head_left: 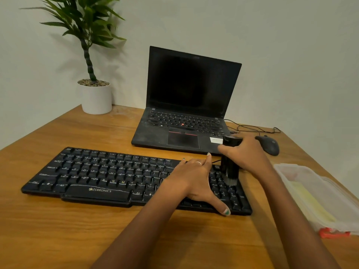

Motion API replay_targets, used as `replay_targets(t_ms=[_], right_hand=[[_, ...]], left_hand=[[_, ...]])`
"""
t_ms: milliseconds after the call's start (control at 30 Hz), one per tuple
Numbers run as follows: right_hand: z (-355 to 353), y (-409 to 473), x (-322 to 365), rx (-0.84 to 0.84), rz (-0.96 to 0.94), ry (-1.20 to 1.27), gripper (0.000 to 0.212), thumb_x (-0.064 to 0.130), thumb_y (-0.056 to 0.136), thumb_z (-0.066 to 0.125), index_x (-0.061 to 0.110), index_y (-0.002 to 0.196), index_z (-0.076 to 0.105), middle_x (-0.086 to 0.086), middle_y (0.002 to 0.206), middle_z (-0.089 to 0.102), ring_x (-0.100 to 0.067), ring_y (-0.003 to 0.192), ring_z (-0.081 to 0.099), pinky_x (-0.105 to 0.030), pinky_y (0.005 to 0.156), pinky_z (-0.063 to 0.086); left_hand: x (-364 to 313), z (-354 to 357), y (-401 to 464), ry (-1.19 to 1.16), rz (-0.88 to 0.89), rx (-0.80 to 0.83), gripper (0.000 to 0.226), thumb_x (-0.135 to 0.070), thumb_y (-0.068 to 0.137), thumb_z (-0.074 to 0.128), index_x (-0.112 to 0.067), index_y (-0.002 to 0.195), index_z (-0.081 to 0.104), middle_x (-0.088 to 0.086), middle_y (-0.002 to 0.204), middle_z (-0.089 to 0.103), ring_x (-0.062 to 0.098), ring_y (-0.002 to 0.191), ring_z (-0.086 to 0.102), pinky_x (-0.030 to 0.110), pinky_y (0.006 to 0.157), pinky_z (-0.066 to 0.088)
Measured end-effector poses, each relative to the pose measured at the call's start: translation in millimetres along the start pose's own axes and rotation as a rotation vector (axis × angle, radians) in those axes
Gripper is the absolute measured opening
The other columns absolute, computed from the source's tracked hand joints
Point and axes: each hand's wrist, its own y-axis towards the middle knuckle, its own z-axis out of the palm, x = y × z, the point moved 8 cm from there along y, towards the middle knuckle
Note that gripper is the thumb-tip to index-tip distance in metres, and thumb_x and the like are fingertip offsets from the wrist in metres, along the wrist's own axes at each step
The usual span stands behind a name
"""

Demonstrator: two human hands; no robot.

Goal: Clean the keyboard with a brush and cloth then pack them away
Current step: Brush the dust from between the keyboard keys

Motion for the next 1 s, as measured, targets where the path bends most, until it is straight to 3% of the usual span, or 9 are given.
replay_targets(t_ms=[133,267,400,500,600,733,867,1000], right_hand=[[-2,-5,5,-0.282,-0.098,0.119,0.021,0.038,0.081,0.064,0.018,0.078,0.061,0.010,0.064,0.058,-0.013,0.064,0.058,-0.028,0.056,0.049],[4,-5,0,-0.245,-0.109,0.198,0.021,0.037,0.080,0.065,0.016,0.078,0.061,0.004,0.068,0.062,-0.015,0.067,0.060,-0.029,0.058,0.047],[8,2,-6,-0.047,0.003,0.074,0.019,0.031,0.075,0.066,0.013,0.081,0.062,-0.002,0.074,0.064,-0.020,0.073,0.060,-0.035,0.064,0.051],[4,0,-1,-0.203,-0.060,0.054,0.023,0.037,0.080,0.064,0.016,0.089,0.063,0.002,0.077,0.064,-0.017,0.073,0.059,-0.027,0.054,0.043],[7,-5,5,-0.288,-0.181,0.128,0.026,0.040,0.082,0.065,0.017,0.094,0.061,0.005,0.080,0.064,-0.014,0.073,0.059,-0.031,0.060,0.049],[10,1,0,-0.114,-0.081,0.143,0.020,0.035,0.080,0.068,0.018,0.090,0.061,0.006,0.079,0.062,-0.015,0.078,0.060,-0.028,0.063,0.047],[7,-7,5,0.045,-0.025,0.149,0.016,0.027,0.079,0.070,0.019,0.077,0.055,-0.002,0.079,0.063,-0.019,0.078,0.059,-0.035,0.071,0.051],[0,-9,5,-0.147,-0.055,0.152,0.014,0.030,0.081,0.067,0.020,0.081,0.058,0.008,0.074,0.059,-0.013,0.073,0.058,-0.025,0.062,0.046]], left_hand=[[6,0,-3,0.034,-0.036,0.051,0.138,-0.078,0.063,0.067,-0.017,0.152,-0.019,0.002,0.163,-0.003,0.020,0.149,-0.007,0.054,0.112,-0.022],[15,-2,-6,0.048,-0.081,0.079,0.138,-0.078,0.063,0.066,-0.018,0.150,-0.022,0.002,0.163,-0.003,0.019,0.149,-0.010,0.054,0.103,-0.032],[15,-2,-6,0.035,-0.081,0.085,0.138,-0.079,0.063,0.066,-0.018,0.150,-0.022,0.003,0.163,0.004,0.019,0.149,-0.007,0.053,0.103,-0.031],[15,-1,-5,0.028,-0.084,0.089,0.139,-0.078,0.062,0.067,-0.018,0.150,-0.022,0.003,0.163,0.004,0.020,0.149,-0.005,0.054,0.107,-0.026],[15,-1,-5,0.024,-0.087,0.095,0.141,-0.079,0.061,0.067,-0.017,0.150,-0.023,0.005,0.163,0.007,0.022,0.149,-0.002,0.053,0.113,-0.019],[14,-1,-6,0.008,-0.074,0.102,0.140,-0.077,0.061,0.069,-0.017,0.151,-0.021,0.006,0.163,0.005,0.023,0.149,-0.002,0.053,0.116,-0.014],[11,-1,-7,0.010,-0.065,0.104,0.139,-0.075,0.063,0.070,-0.017,0.151,-0.020,0.005,0.163,0.004,0.024,0.149,-0.003,0.053,0.116,-0.014],[11,-1,-7,0.005,-0.068,0.105,0.139,-0.074,0.063,0.070,-0.017,0.151,-0.020,0.006,0.163,0.005,0.024,0.149,-0.003,0.052,0.117,-0.013]])
